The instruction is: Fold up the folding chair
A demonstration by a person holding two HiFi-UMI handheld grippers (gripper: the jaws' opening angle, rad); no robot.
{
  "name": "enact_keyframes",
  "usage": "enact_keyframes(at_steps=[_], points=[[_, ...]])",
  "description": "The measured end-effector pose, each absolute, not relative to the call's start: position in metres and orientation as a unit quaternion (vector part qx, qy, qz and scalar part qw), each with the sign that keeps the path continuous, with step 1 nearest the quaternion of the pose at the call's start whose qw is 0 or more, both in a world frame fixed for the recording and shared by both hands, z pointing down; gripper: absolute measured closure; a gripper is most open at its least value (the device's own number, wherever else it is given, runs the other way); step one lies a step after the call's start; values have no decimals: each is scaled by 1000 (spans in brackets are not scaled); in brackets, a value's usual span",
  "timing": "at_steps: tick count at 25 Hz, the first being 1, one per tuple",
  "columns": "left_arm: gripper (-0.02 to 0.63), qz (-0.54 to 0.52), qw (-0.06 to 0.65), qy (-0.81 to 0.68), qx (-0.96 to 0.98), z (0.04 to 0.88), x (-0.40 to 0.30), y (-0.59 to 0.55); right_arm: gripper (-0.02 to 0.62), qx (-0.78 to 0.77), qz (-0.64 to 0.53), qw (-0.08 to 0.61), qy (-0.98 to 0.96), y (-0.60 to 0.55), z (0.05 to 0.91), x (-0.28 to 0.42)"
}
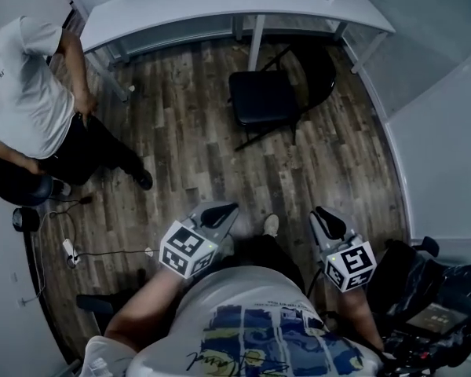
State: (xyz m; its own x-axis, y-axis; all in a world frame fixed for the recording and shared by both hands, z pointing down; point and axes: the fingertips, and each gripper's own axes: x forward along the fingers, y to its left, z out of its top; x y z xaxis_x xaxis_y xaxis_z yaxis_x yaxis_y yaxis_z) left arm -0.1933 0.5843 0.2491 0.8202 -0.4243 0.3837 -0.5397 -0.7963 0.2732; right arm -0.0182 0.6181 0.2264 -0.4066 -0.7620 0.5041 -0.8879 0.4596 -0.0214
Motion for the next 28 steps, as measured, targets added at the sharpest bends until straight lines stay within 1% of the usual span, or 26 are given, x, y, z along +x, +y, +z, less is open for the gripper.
enact_keyframes(at_steps=[7, 18, 28], points=[[600, 158, 191, -274, 929, 248, -158, 544, 541, 494, 147, 209, -831, 578, 227, 19], [574, 149, 182, -304, 923, 227, -66, 461, 538, 470, 140, 203, -847, 486, 219, 105], [561, 161, 192, -344, 905, 235, -23, 411, 526, 437, 150, 202, -864, 418, 236, 156]])
